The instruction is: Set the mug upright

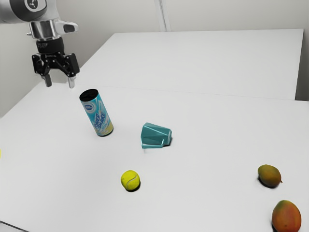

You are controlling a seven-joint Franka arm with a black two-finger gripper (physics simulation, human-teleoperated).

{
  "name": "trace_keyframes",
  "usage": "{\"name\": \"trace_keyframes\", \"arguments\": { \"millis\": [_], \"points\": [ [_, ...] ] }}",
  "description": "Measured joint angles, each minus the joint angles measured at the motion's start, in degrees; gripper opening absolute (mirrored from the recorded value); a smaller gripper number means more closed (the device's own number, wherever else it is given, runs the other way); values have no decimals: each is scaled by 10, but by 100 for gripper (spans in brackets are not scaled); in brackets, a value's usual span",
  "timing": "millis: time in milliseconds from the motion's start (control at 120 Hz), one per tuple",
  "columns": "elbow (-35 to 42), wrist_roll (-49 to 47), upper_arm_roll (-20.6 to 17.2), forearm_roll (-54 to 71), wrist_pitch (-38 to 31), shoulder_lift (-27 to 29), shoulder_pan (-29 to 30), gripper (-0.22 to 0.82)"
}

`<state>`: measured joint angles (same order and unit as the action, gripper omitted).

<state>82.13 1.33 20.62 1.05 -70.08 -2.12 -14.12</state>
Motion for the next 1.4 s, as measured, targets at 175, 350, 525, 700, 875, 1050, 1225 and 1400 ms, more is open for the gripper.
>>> {"name": "trace_keyframes", "arguments": {
  "millis": [175, 350, 525, 700, 875, 1050, 1225, 1400],
  "points": [
    [-11, -4, 0, -37, -90, -42, -7, 59],
    [119, 33, -91, -231, -262, -76, 77, 59],
    [189, 97, -97, -441, -381, -106, 86, 59],
    [248, 188, -97, -543, -470, -131, 96, 59],
    [275, 291, -97, -618, -539, -152, 95, 59],
    [290, 375, -97, -668, -578, -170, 95, 59],
    [295, 437, -97, -706, -594, -192, 92, 59],
    [318, 483, -97, -748, -598, -194, 85, 59]
  ]
}}
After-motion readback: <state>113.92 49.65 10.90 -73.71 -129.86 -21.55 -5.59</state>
